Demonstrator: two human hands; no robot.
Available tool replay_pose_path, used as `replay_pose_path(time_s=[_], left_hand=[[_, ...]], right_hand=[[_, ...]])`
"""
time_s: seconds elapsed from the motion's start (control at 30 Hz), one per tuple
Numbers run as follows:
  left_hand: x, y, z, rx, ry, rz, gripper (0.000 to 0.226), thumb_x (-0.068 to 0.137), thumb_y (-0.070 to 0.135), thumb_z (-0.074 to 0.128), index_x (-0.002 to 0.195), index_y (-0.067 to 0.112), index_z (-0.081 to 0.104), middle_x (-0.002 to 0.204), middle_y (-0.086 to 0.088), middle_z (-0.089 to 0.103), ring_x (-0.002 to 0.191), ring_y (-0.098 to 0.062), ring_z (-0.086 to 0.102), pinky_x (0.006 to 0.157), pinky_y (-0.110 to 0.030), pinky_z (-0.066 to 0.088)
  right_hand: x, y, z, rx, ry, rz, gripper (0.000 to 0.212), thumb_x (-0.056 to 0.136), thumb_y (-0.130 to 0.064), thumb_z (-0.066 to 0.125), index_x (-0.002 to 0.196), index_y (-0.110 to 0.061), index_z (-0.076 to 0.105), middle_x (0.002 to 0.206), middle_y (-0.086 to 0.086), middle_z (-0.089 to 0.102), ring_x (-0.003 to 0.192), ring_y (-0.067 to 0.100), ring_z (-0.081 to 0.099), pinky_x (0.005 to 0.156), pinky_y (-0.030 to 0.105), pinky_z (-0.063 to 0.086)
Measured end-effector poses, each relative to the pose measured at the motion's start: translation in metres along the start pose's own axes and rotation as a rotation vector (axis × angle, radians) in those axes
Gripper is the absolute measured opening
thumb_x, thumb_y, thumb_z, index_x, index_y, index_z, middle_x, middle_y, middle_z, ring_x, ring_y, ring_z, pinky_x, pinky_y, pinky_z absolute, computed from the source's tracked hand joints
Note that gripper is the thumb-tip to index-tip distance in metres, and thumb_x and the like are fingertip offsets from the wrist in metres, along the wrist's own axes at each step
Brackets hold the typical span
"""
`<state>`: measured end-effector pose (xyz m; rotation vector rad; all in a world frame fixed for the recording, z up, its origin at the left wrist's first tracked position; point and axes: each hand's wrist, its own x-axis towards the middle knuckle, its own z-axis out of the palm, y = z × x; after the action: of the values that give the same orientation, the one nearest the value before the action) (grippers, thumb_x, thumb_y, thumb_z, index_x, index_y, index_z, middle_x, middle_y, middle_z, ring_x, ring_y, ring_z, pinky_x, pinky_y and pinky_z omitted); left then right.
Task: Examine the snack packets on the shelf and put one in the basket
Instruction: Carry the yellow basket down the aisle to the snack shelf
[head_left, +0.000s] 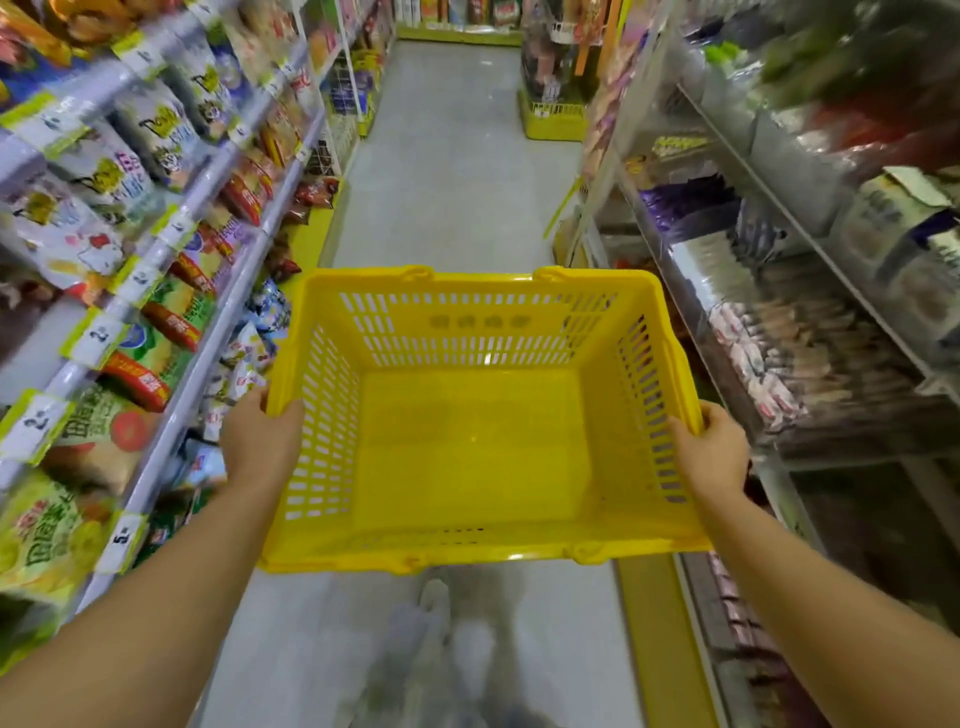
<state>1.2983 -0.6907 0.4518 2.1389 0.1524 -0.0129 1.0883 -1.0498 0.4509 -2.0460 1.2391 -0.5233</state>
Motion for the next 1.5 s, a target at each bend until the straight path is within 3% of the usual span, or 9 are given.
replay_pose_path(time_s=[0.23, 0.37, 0.53, 0.67, 0.8, 0.9, 1.07, 1.27, 1.5], left_hand=[[0.108, 0.058, 0.071, 0.047, -0.009, 0.042, 0.004, 0.093, 0.015, 0.06, 0.095, 0.011, 0.058, 0.064, 0.005, 0.05, 0.053, -0.009, 0.04, 0.048, -0.026, 0.027], [0.161, 0.099, 0.108, 0.058, -0.046, 0.04, 0.037, 0.094, 0.021, 0.059, 0.125, 0.0, 0.057, 0.091, -0.011, 0.064, 0.066, -0.023, 0.051, 0.058, -0.031, 0.036], [0.216, 0.14, 0.165, 0.044, -0.044, 0.049, 0.004, 0.093, 0.016, 0.06, 0.094, 0.012, 0.061, 0.065, 0.002, 0.053, 0.053, -0.016, 0.043, 0.048, -0.028, 0.032], [0.257, 0.167, 0.222, 0.072, 0.013, 0.023, 0.014, 0.089, 0.013, 0.06, 0.083, 0.001, 0.059, 0.059, -0.004, 0.047, 0.05, -0.021, 0.037, 0.047, -0.03, 0.028], [0.288, 0.199, 0.274, 0.108, 0.07, -0.033, 0.023, 0.091, 0.018, 0.061, 0.105, 0.001, 0.065, 0.062, -0.004, 0.05, 0.049, -0.014, 0.04, 0.046, -0.028, 0.027], [0.308, 0.221, 0.305, 0.104, 0.102, -0.036, 0.009, 0.09, 0.014, 0.062, 0.086, 0.008, 0.057, 0.058, 0.002, 0.044, 0.05, -0.013, 0.037, 0.047, -0.026, 0.027], [0.352, 0.235, 0.34, 0.141, 0.152, -0.017, 0.029, 0.087, 0.009, 0.064, 0.066, 0.009, 0.044, 0.053, -0.002, 0.037, 0.047, -0.018, 0.033, 0.046, -0.029, 0.022], [0.428, 0.228, 0.384, 0.146, 0.098, -0.021, 0.016, 0.089, 0.016, 0.063, 0.096, 0.002, 0.067, 0.078, -0.013, 0.059, 0.062, -0.028, 0.048, 0.055, -0.033, 0.031], [0.53, 0.195, 0.432, 0.226, 0.023, -0.051, 0.03, 0.09, 0.018, 0.062, 0.117, 0.003, 0.063, 0.112, -0.024, 0.065, 0.095, -0.039, 0.057, 0.072, -0.037, 0.035]], right_hand=[[0.106, -0.045, 0.042, -0.008, 0.064, 0.031, 0.027, 0.088, -0.015, 0.064, 0.113, -0.006, 0.063, 0.101, 0.019, 0.068, 0.091, 0.037, 0.062, 0.078, 0.039, 0.046], [0.161, -0.064, 0.057, 0.005, 0.105, 0.056, 0.023, 0.088, -0.014, 0.064, 0.109, -0.005, 0.063, 0.099, 0.017, 0.068, 0.086, 0.032, 0.06, 0.073, 0.035, 0.041], [0.246, -0.08, 0.083, 0.035, 0.09, 0.05, 0.027, 0.088, -0.015, 0.064, 0.113, -0.004, 0.062, 0.102, 0.019, 0.068, 0.086, 0.031, 0.061, 0.074, 0.034, 0.042], [0.326, -0.085, 0.108, 0.062, 0.073, 0.056, 0.025, 0.087, -0.013, 0.063, 0.11, -0.005, 0.063, 0.102, 0.021, 0.067, 0.091, 0.035, 0.06, 0.075, 0.035, 0.041], [0.402, -0.092, 0.122, 0.016, 0.031, 0.091, 0.026, 0.088, -0.014, 0.061, 0.112, -0.004, 0.062, 0.107, 0.025, 0.066, 0.1, 0.043, 0.058, 0.084, 0.044, 0.045], [0.451, -0.102, 0.132, -0.016, 0.002, 0.073, 0.025, 0.089, -0.012, 0.059, 0.112, -0.002, 0.06, 0.105, 0.027, 0.065, 0.098, 0.044, 0.058, 0.081, 0.044, 0.044], [0.508, -0.116, 0.158, -0.034, -0.033, 0.087, 0.028, 0.09, -0.014, 0.058, 0.116, -0.002, 0.058, 0.109, 0.026, 0.064, 0.101, 0.044, 0.058, 0.083, 0.045, 0.045], [0.56, -0.125, 0.22, -0.059, 0.0, 0.124, 0.028, 0.088, -0.013, 0.063, 0.114, -0.002, 0.06, 0.108, 0.028, 0.065, 0.099, 0.045, 0.059, 0.081, 0.044, 0.044], [0.589, -0.118, 0.314, -0.143, 0.005, 0.234, 0.033, 0.088, -0.019, 0.065, 0.119, -0.008, 0.059, 0.106, 0.027, 0.066, 0.099, 0.045, 0.06, 0.081, 0.045, 0.045]])
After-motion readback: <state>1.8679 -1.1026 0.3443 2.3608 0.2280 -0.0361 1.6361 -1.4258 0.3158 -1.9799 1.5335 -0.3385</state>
